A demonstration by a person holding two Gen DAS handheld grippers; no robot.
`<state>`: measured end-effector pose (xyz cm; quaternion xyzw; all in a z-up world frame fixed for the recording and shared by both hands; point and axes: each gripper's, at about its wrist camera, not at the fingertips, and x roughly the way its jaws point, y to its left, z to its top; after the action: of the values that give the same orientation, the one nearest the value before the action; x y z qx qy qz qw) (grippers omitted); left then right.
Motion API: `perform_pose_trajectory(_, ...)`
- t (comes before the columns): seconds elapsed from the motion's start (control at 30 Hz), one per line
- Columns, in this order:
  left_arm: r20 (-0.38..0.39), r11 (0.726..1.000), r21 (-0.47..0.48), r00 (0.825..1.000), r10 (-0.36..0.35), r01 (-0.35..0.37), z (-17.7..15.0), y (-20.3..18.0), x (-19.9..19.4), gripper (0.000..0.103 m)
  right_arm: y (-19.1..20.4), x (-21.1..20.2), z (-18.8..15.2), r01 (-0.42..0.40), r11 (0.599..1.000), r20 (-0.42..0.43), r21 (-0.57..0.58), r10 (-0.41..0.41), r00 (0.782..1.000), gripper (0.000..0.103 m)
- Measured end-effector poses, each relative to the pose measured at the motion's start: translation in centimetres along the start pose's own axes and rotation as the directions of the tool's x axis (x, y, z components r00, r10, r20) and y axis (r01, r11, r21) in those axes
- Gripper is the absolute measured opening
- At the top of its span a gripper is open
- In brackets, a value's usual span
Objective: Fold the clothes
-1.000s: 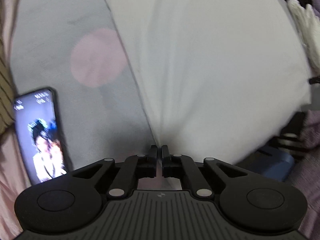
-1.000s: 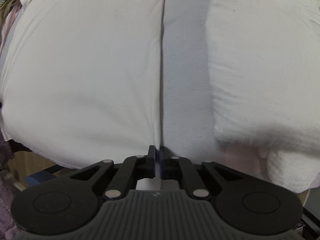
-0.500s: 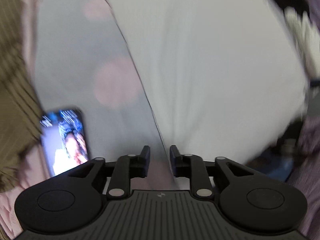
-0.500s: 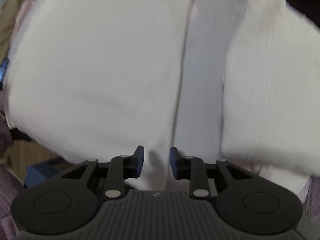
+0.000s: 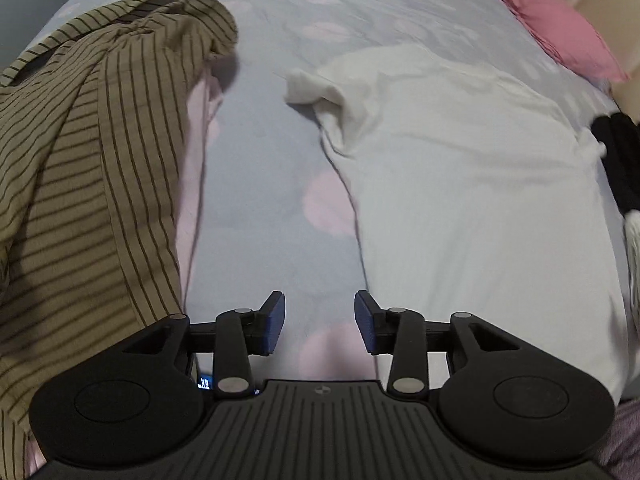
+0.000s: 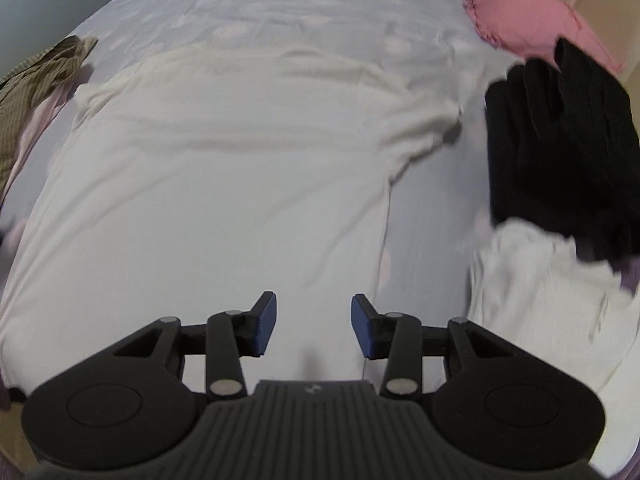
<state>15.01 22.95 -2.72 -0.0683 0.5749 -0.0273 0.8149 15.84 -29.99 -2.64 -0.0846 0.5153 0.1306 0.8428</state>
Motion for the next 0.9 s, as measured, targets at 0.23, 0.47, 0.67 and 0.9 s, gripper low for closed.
perform_pose_trajectory(0.23, 0.085, 0.992, -0.122, 0.996, -0.027, 0.038, 2.4, 1.2, 0.3, 0.043, 4.4, 2.3, 3.1, 0.020, 0.999, 0.031, -0.043, -0.019, 0.999, 0.053)
perform_pose_trajectory(0.47, 0.188, 0.973, -0.221, 0.982, -0.028, 0.070, 5.2, 2.6, 2.2, 0.043, 7.5, 5.8, 6.6, 0.035, 0.993, 0.048, -0.109, -0.030, 0.998, 0.053)
perform_pose_trajectory(0.67, 0.265, 0.929, -0.332, 0.961, -0.075, 0.164, 7.4, 4.2, 4.6, 0.048, 9.6, 8.5, 10.0, -0.016, 0.992, 0.031, -0.121, 0.020, 0.999, 0.053)
perform_pose_trajectory(0.9, 0.291, 0.916, -0.372, 0.956, -0.038, 0.150, 11.1, 4.5, 8.5, 0.048, 11.1, 12.3, 12.8, -0.093, 0.995, 0.016, -0.036, 0.094, 0.995, 0.053)
